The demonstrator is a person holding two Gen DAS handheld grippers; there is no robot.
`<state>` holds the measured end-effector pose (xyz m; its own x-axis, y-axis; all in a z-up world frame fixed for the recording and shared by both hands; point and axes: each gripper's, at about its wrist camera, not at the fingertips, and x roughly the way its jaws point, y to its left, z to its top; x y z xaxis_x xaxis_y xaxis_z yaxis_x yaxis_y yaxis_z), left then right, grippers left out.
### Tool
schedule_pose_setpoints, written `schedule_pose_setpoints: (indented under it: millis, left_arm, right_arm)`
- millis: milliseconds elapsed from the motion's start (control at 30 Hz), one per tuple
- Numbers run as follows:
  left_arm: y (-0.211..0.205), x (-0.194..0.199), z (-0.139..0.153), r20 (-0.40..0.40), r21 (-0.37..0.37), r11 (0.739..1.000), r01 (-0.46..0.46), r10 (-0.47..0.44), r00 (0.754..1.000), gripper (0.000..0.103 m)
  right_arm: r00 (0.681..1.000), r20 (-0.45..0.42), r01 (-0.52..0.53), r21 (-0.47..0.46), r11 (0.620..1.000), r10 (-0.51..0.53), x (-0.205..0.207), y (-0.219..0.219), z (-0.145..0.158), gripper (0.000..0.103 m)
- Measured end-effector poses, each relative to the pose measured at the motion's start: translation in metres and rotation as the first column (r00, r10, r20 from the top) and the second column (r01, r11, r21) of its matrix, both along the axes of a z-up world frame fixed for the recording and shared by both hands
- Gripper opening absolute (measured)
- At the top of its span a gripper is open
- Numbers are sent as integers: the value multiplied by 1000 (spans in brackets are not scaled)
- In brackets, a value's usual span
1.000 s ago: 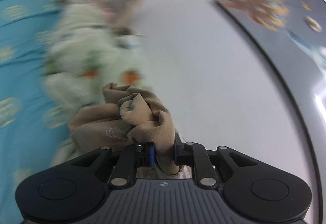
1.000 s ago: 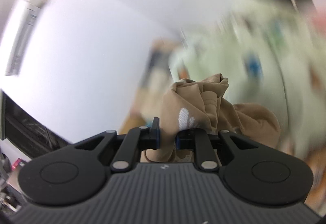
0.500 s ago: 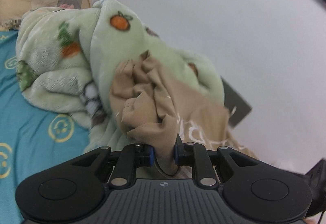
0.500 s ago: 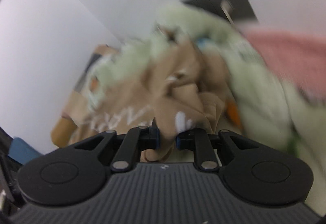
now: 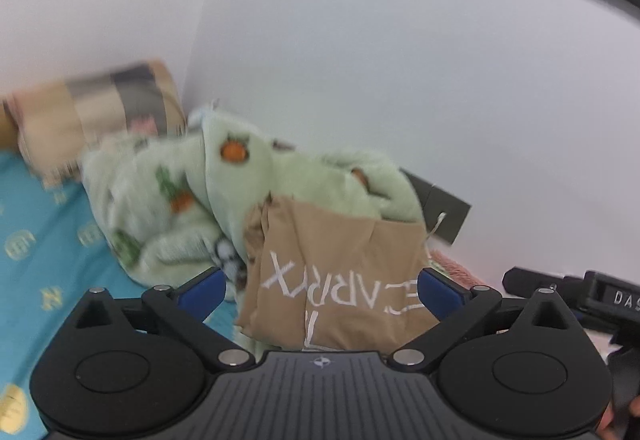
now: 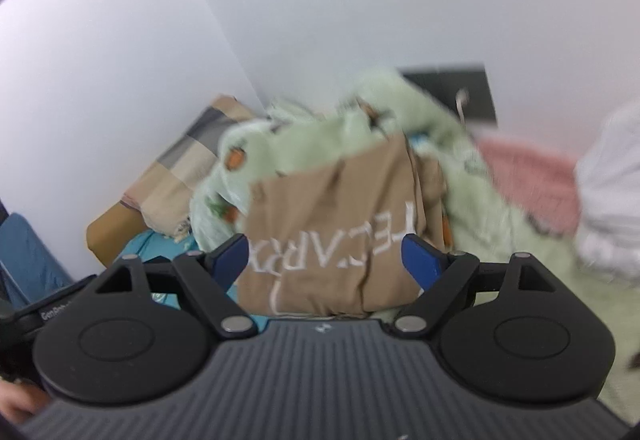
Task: Fold clothes
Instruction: 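Open both grippers and withdraw from the folded T-shirt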
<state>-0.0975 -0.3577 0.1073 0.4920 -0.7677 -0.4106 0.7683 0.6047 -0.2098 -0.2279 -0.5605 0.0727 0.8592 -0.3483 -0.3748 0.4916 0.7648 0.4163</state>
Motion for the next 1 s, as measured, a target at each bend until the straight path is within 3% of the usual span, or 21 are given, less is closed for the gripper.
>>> schedule_pose_setpoints:
  millis: [133, 267, 533, 767, 1000]
  left_arm:
    - [38, -42, 28, 81, -20, 1000, -24, 26, 996, 103]
    - [80, -86, 45, 112, -49, 998, -41, 46, 993, 103]
    - [142, -150, 46, 171, -88, 993, -80, 94, 981, 103]
    - [149, -165, 25, 198, -76, 994, -77, 91, 976, 103]
    - [147, -159, 15, 208, -69, 993, -99, 111, 972, 103]
  right_arm:
    - [1000, 23, 2, -102, 995, 0, -34, 39, 25, 86]
    - [999, 40, 2, -165, 986, 4, -63, 76, 33, 86]
    - [998, 70, 6, -244, 970, 11, -106, 136, 34, 86]
    - [999, 52, 0, -293, 956, 16, -104, 157, 16, 85]
    - [1000, 24, -9, -284, 959, 16, -90, 153, -1, 85]
